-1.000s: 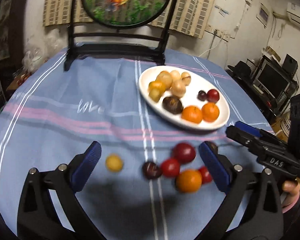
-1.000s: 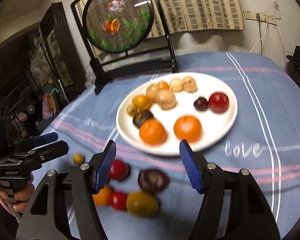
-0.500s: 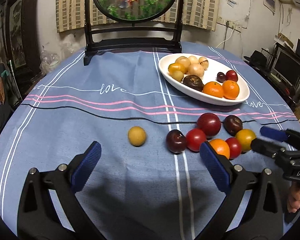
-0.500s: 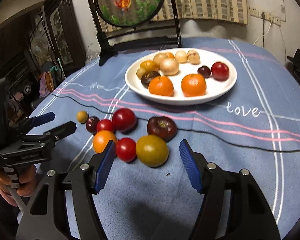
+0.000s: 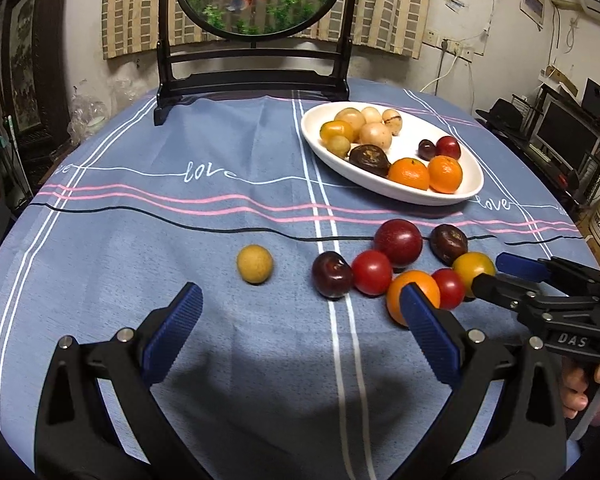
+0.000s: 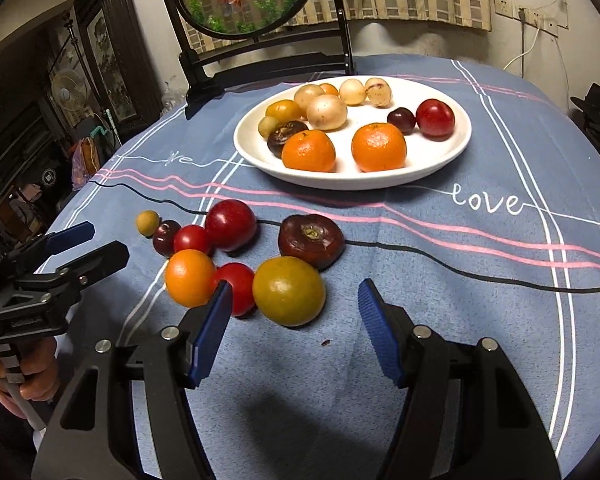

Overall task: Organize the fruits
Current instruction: 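Grasp the large olive-green fruit with the right gripper while the left grasps the orange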

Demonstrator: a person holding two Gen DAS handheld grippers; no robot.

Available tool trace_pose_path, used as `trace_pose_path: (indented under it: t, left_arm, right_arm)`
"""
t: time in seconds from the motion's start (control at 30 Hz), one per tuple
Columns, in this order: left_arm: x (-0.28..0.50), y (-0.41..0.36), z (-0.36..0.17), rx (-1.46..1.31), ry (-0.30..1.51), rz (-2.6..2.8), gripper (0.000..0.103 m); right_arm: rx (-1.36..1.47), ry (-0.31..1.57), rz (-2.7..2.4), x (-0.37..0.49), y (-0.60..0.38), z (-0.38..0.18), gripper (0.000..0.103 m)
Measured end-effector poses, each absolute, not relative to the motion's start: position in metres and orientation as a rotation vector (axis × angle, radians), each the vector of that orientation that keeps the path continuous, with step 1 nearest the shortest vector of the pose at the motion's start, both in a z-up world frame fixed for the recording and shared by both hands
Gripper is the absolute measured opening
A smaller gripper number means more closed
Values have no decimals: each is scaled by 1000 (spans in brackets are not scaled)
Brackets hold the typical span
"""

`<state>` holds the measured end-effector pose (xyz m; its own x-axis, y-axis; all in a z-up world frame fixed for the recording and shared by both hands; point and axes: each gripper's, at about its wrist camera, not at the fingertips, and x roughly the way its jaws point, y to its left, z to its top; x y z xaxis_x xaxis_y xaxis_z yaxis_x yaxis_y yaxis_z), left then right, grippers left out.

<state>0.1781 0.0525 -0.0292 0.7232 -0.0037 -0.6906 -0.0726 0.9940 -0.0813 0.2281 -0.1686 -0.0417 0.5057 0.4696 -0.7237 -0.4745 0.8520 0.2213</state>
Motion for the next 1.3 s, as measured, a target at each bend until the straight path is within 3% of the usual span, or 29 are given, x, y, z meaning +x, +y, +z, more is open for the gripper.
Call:
trace_pose_path:
  t: [0.53,0.9,1.0,1.3]
  left_arm:
    - [178,52,-29,-112,768,28,101]
    - [178,47,-30,-81,762,30,101]
    - [176,45,-28,-90,754,1,101]
    - [163,18,-24,20,681,-135,99]
  right_arm:
    - [-9,885,571,231,-167,-47,54]
    - [6,865,564,236,-165,-49,53]
    - [33,873,599,238,-166,-49,41]
    - [91,886,576,241,-177,-44,39]
